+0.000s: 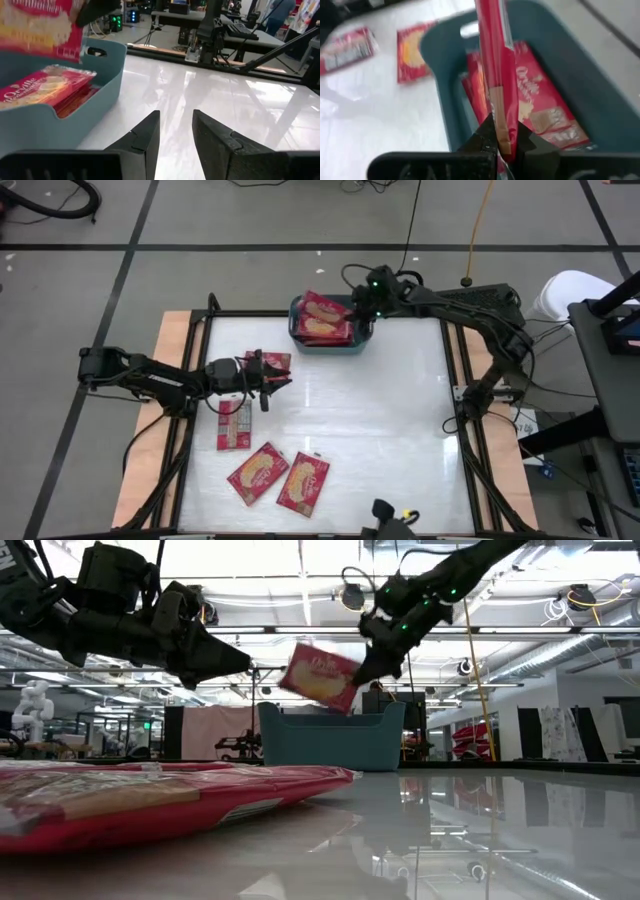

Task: Sort popcorn bags into baskets
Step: Put the red popcorn bag into the green bin

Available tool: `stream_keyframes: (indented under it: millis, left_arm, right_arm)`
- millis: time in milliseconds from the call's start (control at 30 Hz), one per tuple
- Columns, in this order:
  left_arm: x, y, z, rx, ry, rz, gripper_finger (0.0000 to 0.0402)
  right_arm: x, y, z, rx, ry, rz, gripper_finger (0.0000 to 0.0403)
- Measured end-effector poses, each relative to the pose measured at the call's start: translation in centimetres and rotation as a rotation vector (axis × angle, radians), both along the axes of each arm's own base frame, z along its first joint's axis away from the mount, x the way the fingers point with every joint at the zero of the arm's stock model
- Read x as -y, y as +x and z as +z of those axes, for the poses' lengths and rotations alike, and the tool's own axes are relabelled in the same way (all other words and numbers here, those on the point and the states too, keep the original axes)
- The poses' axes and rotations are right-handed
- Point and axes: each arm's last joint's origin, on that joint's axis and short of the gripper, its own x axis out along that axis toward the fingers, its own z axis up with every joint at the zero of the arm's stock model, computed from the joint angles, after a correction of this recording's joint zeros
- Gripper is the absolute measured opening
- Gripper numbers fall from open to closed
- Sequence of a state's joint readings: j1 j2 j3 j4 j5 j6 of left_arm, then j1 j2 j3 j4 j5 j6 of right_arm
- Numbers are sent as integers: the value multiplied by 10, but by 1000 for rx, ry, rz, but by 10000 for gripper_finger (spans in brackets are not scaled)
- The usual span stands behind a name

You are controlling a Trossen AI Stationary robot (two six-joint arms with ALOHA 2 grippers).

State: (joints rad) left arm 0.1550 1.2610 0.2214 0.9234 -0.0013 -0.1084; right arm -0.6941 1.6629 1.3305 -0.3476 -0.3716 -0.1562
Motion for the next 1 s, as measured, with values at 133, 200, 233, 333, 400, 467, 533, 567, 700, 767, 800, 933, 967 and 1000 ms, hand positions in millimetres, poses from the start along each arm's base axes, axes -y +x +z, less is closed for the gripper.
stream_keyframes:
  millis: [133, 200, 233, 333, 400, 467, 533, 567, 700, 767, 800, 933, 967, 1000]
  left_arm:
    - [0, 0, 0, -2, -1, 1, 118]
    - [0, 0, 1, 12, 3, 4, 117]
    - [0, 0, 2, 18, 7, 4, 117]
    - [-1, 0, 2, 21, 10, 9, 117]
    - [-1, 0, 2, 19, 18, 10, 117]
    - [-1, 0, 2, 18, 25, 9, 117]
    - [-1, 0, 2, 18, 25, 9, 117]
    - [-1, 0, 2, 18, 25, 10, 117]
    - [-1, 0, 2, 18, 25, 9, 117]
    - [-1, 0, 2, 18, 25, 9, 117]
    - [-1, 0, 2, 18, 26, 9, 117]
    - [-1, 0, 2, 17, 31, 9, 118]
    - [-1, 0, 2, 17, 31, 9, 118]
    - [-1, 0, 2, 17, 31, 9, 118]
  right_arm:
    - [8, 6, -11, -27, 2, 10, 0]
    - [9, 7, -15, -37, 10, 8, 0]
    - [11, 6, -16, -42, 12, 7, 0]
    - [12, 5, -18, -51, 4, 14, 0]
    - [12, 4, -18, -58, -8, 25, 0]
    - [12, 4, -19, -64, -10, 30, 0]
    - [12, 4, -19, -71, -17, 36, 0]
    - [12, 4, -19, -72, -23, 41, 0]
    - [13, 4, -20, -97, -55, 22, 0]
    - [13, 3, -21, -108, -68, 24, 0]
    - [13, 3, -21, -107, -70, 26, 1]
    - [14, 4, -20, -104, -75, 27, 15]
    - [14, 4, -20, -104, -75, 26, 20]
    - [14, 4, -20, -103, -76, 26, 24]
